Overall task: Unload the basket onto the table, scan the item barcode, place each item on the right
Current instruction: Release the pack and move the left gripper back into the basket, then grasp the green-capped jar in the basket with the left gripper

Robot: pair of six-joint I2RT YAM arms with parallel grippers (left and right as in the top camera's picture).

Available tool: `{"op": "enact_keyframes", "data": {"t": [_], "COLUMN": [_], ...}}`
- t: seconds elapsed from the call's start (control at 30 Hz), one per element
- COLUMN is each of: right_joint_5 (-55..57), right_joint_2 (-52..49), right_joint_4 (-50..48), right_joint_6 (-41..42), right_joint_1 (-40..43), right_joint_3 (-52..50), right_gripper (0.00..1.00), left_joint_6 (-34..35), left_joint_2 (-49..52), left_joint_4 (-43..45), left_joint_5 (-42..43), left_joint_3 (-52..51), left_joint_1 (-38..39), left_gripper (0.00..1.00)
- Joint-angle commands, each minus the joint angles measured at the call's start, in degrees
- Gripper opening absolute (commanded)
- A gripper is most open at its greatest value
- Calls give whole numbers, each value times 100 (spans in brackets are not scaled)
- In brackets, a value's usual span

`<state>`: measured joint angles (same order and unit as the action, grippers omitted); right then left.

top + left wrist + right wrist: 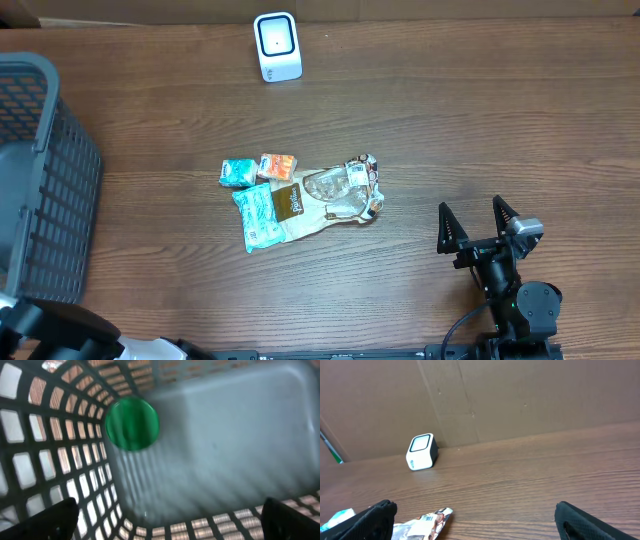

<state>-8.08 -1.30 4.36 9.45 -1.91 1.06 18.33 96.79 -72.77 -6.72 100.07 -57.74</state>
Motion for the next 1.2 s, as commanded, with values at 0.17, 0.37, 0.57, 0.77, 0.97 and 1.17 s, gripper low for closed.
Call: {"op": "enact_keyframes", "data": {"t": [0.17,0.37,0.57,0.77,0.97,1.17], "right_joint_5": [50,50,50,52,50,50], "right_joint_2": [4,4,4,4,4,4], "right_joint_4": [-17,-17,-17,-17,-17,-17], "right_joint_6": [61,59,61,59,61,61], "right_joint_1": [-4,-4,-4,-4,-4,-4], "right_joint_3": [-57,-57,-57,-57,-57,-57], "right_gripper": [100,100,100,100,100,100], "left_joint_6": [-372,-750,-807,-861,-955,-890], "left_joint_2": [142,192,343,640,911,929], "left_joint_4": [1381,1904,2111,2205,2229,2273], "left_joint_5": [-186,-184,-205,-245,-516,-791], "left_joint_3": [-1185,-1436,-1436,-1436,-1436,-1436], "left_joint_1": [-199,-216,-271,-284,-306,-348], "left_gripper": [99,100,100,100,100,100]}}
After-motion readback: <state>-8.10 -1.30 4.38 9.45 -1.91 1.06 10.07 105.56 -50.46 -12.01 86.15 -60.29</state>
